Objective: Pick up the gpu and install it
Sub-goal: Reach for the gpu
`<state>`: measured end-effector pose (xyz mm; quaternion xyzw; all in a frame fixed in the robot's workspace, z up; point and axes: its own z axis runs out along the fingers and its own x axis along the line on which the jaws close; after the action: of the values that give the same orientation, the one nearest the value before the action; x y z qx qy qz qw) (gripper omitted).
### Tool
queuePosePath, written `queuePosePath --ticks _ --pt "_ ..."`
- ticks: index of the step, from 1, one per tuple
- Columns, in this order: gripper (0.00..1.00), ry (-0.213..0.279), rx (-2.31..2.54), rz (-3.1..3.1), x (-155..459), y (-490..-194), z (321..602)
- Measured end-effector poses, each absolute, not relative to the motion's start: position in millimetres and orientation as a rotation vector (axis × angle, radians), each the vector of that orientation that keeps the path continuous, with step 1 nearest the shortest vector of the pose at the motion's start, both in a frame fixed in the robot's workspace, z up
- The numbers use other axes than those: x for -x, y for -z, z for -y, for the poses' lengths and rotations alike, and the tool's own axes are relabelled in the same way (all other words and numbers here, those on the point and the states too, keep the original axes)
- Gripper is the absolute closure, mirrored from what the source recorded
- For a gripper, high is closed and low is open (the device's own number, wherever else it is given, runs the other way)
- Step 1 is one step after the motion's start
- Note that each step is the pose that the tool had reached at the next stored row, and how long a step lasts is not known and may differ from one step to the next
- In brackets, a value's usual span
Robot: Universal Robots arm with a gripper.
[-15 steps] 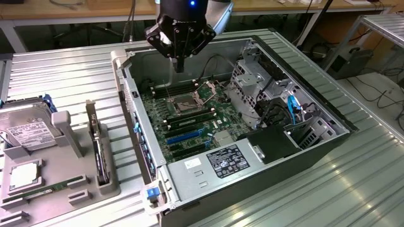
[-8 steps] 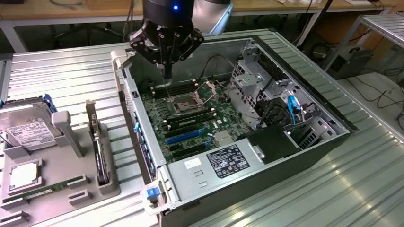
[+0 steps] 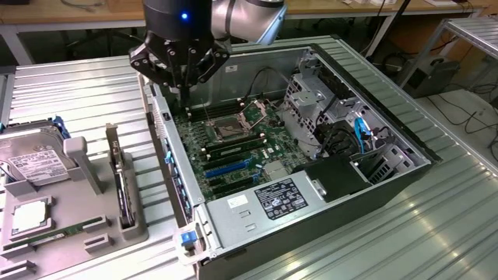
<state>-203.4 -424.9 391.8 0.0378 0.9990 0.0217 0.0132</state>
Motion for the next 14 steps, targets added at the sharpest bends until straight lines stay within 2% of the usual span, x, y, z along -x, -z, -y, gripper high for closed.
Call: queuePosePath --ticks 14 --pt "0.89 -0.065 -0.118 -3.112 277 -380 435"
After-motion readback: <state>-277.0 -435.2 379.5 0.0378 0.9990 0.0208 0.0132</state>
